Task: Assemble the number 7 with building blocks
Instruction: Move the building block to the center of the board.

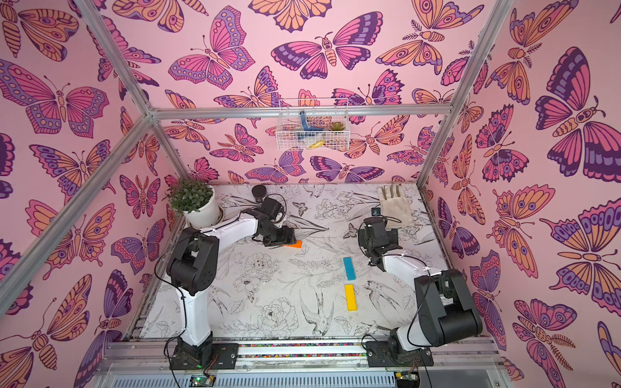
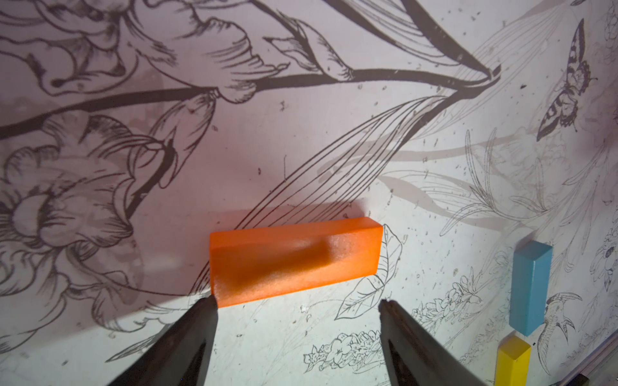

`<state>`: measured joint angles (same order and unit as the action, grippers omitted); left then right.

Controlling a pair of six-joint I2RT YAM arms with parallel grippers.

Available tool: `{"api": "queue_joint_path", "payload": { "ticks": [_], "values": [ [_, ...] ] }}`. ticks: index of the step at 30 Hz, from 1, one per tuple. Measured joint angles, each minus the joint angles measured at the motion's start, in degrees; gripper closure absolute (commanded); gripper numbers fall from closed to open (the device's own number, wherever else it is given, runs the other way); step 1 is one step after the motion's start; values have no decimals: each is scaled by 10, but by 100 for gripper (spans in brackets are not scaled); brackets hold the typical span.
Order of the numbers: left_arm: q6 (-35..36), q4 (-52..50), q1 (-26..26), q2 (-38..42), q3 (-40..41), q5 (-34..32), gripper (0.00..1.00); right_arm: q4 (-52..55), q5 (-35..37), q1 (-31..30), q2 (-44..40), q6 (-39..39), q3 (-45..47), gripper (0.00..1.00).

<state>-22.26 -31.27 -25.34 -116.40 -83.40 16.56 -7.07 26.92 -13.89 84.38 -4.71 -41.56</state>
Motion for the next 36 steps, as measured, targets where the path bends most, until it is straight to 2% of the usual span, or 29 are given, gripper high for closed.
{"api": "queue_joint_path", "payload": {
  "ticks": [17,22,26,28,30,32,36],
  "values": [
    [-29,31,-34,-24,-8,-19,19,9,0,0,0,0,0,1],
    [-28,28,-33,2,21,-49,14,10,-6,0,0,1,0,1],
    [-19,23,-22,64,55,-72,12,31,-31,0,-10,0,-4,1],
    [-7,26,-6,113,75,-80,11,62,-71,0,-28,-1,-16,5],
    [3,32,25,170,102,-80,12,96,-121,-2,-53,-11,-36,14],
    [16,52,77,221,133,-65,15,130,-179,-7,-76,-30,-66,19],
    [42,75,186,254,179,-43,16,198,-243,-67,-96,-50,-124,20]
  ]
}}
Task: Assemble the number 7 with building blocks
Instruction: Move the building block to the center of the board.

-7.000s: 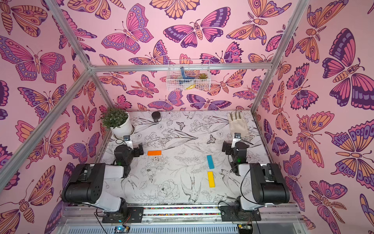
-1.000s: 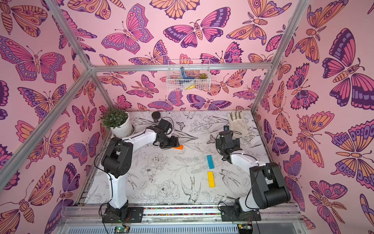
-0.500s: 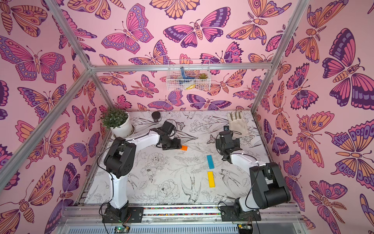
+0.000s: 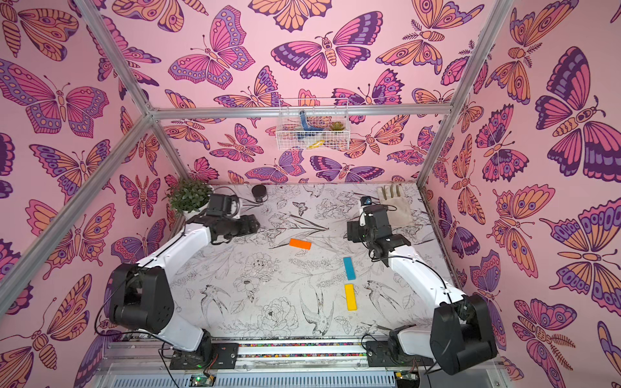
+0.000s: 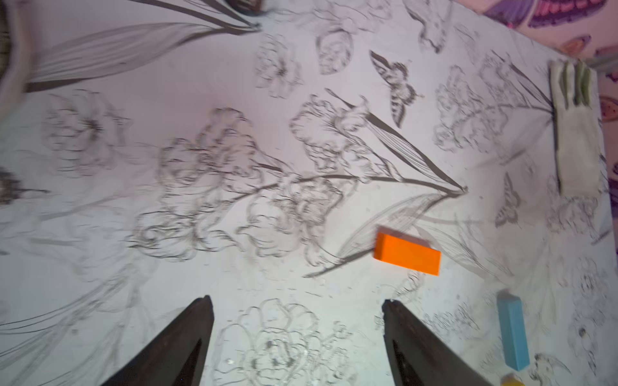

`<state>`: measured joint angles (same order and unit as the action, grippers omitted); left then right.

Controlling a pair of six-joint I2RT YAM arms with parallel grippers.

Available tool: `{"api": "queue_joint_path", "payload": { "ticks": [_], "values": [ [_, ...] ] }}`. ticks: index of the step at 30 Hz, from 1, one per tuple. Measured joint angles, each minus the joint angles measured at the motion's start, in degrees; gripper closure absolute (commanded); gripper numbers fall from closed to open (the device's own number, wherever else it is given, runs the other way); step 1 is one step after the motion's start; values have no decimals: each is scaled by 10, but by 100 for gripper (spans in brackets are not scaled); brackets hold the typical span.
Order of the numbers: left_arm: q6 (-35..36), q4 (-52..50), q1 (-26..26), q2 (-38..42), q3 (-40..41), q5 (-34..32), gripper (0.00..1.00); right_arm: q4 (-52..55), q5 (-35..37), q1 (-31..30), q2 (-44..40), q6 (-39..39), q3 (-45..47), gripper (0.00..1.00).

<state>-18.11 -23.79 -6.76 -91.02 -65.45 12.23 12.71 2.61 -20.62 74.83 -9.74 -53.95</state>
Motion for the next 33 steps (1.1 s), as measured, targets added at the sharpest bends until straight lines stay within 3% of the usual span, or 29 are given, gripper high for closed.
{"api": "queue_joint_path", "payload": {
  "ticks": [4,7,12,19,23,33],
  "values": [
    [38,-2,38,0,49,-12,12,62,-12,-119,19,-10,-32,19],
    [59,7,45,-2,76,-29,10,88,-23,-156,54,-13,-34,19],
    [71,53,73,-2,121,-19,9,111,-23,-160,123,-5,-42,19],
    [74,139,89,74,200,-7,6,149,-24,-160,267,32,-165,20],
    [75,179,95,110,221,-7,6,153,-21,-161,297,38,-183,20],
    [74,208,101,111,225,-33,5,156,50,-204,359,40,-207,19]
  ]
}}
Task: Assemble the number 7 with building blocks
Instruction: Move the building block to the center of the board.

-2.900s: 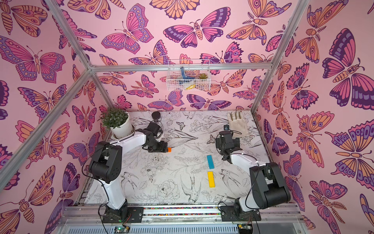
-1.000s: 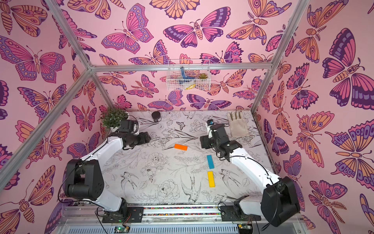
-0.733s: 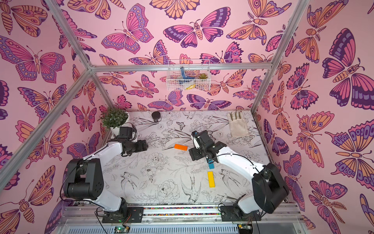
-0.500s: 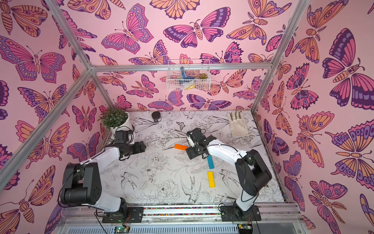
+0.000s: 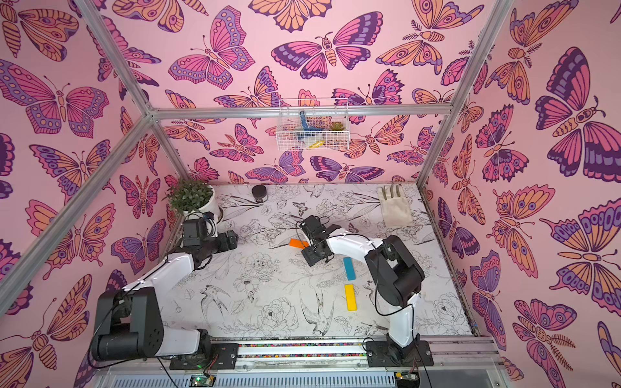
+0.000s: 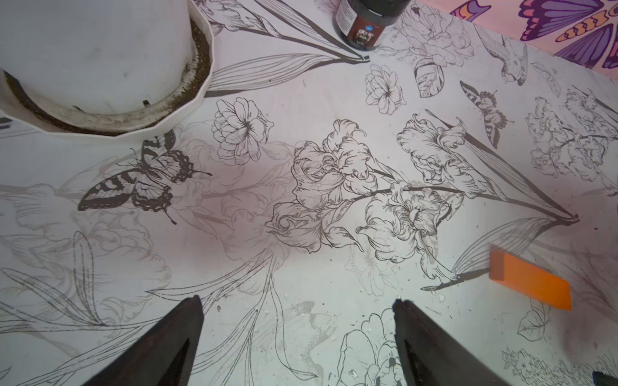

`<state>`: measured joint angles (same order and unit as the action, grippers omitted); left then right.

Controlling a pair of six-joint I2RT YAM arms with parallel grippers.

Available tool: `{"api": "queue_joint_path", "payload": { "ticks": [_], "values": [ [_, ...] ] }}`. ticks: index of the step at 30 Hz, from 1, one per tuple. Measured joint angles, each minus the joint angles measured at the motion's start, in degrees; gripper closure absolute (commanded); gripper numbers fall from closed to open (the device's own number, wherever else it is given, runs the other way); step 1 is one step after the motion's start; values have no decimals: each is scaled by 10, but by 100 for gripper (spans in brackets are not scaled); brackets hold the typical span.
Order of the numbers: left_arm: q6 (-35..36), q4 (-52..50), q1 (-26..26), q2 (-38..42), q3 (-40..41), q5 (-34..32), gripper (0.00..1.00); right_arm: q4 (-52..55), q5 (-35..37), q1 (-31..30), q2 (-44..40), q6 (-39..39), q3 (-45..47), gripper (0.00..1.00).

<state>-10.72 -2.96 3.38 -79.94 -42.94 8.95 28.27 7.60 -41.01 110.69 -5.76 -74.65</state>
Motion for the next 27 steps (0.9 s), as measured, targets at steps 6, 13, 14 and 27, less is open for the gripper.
{"api": "queue_joint_path", "payload": {
  "ticks": [6,13,14,27],
  "values": [
    [0,7,4,2,15,-30,5,-16,47,-17,34,3,-29,17],
    [0,13,4,2,15,-45,5,-18,103,-17,90,17,-95,15],
    [-1,13,4,2,15,-47,5,-19,111,-17,94,19,-101,14],
    [0,13,4,2,15,-56,4,-13,160,-6,104,33,-116,13]
  ]
}}
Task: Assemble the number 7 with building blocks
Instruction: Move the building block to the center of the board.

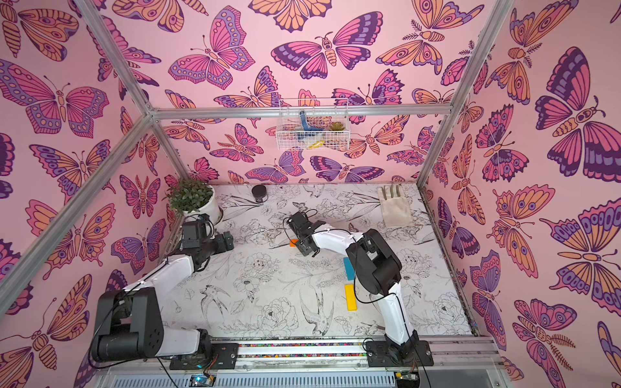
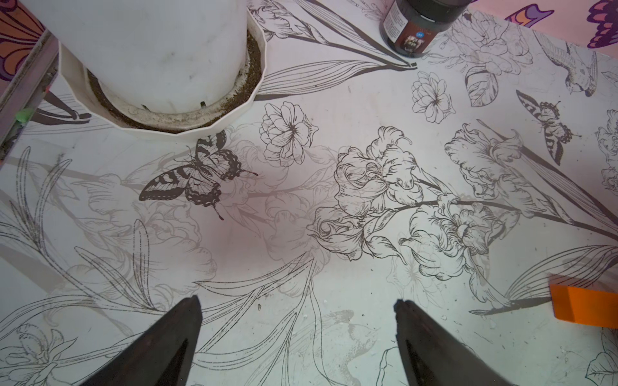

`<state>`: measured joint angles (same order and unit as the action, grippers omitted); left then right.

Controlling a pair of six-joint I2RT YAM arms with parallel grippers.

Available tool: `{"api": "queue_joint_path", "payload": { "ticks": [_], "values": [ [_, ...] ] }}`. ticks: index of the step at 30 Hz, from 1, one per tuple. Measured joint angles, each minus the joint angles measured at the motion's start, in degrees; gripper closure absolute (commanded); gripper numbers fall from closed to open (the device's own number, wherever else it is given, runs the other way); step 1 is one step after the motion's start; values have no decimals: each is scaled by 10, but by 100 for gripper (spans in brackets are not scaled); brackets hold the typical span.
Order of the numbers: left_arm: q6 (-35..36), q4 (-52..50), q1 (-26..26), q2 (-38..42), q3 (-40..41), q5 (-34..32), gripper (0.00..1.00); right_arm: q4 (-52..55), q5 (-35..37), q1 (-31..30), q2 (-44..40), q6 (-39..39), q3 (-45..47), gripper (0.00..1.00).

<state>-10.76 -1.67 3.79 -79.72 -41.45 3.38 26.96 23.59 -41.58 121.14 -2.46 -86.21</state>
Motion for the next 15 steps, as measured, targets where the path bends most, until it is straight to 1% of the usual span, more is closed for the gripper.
{"api": "queue_joint_path", "payload": {
  "ticks": [15],
  "values": [
    [0,0,0,0,0,0,4,-12,-1,9,1,-5,3,12]
  ]
}}
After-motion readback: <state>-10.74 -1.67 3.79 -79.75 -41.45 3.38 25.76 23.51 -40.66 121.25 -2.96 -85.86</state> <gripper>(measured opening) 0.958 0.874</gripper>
